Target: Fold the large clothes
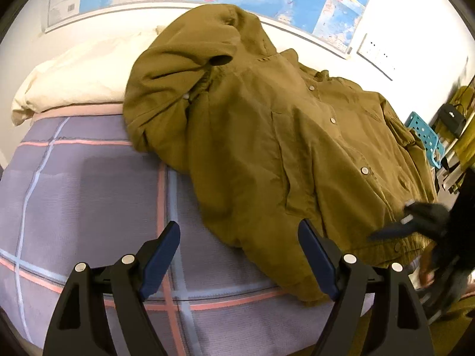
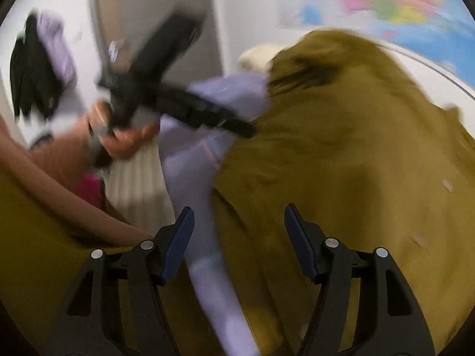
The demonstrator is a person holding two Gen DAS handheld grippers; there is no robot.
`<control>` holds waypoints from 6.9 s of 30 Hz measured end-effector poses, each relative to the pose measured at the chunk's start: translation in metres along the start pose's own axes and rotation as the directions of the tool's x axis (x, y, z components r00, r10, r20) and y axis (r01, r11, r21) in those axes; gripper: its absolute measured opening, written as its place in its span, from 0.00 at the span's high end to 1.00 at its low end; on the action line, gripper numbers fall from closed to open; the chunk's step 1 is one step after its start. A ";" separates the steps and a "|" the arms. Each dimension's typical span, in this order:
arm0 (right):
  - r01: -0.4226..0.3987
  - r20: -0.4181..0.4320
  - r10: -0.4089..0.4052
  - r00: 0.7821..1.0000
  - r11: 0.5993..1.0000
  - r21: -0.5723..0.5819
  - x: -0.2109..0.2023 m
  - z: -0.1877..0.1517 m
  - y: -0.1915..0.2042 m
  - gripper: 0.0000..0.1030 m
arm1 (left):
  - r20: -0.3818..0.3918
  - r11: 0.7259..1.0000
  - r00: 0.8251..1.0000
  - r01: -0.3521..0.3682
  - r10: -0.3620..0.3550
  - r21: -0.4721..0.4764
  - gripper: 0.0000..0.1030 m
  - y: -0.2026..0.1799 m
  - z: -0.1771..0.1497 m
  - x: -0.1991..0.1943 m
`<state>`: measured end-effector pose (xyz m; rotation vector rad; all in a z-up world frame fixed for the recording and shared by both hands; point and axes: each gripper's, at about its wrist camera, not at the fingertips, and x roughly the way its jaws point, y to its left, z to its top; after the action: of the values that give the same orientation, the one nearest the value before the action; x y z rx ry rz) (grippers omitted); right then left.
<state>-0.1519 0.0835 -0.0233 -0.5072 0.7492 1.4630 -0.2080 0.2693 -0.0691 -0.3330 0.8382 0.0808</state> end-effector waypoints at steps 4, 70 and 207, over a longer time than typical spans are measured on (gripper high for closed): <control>0.085 -0.046 -0.090 0.995 0.991 -0.105 0.040 0.005 0.010 0.57 | 0.007 1.000 1.000 0.012 -0.012 -0.025 0.23 0.009 -0.005 -0.002; 0.140 0.370 -0.370 0.852 0.842 0.520 -0.365 -0.020 -0.161 0.96 | 0.060 0.914 0.966 0.215 -0.250 0.344 0.09 -0.145 0.132 0.067; -0.016 0.240 -0.070 0.968 0.940 0.341 -0.079 0.050 -0.151 0.24 | 0.282 0.970 0.936 0.165 -0.211 0.176 0.78 -0.046 0.100 0.038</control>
<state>0.0082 0.0542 0.0470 -0.0650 0.7690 1.3048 -0.1016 0.2558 -0.0238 -0.2504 0.5052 -0.1092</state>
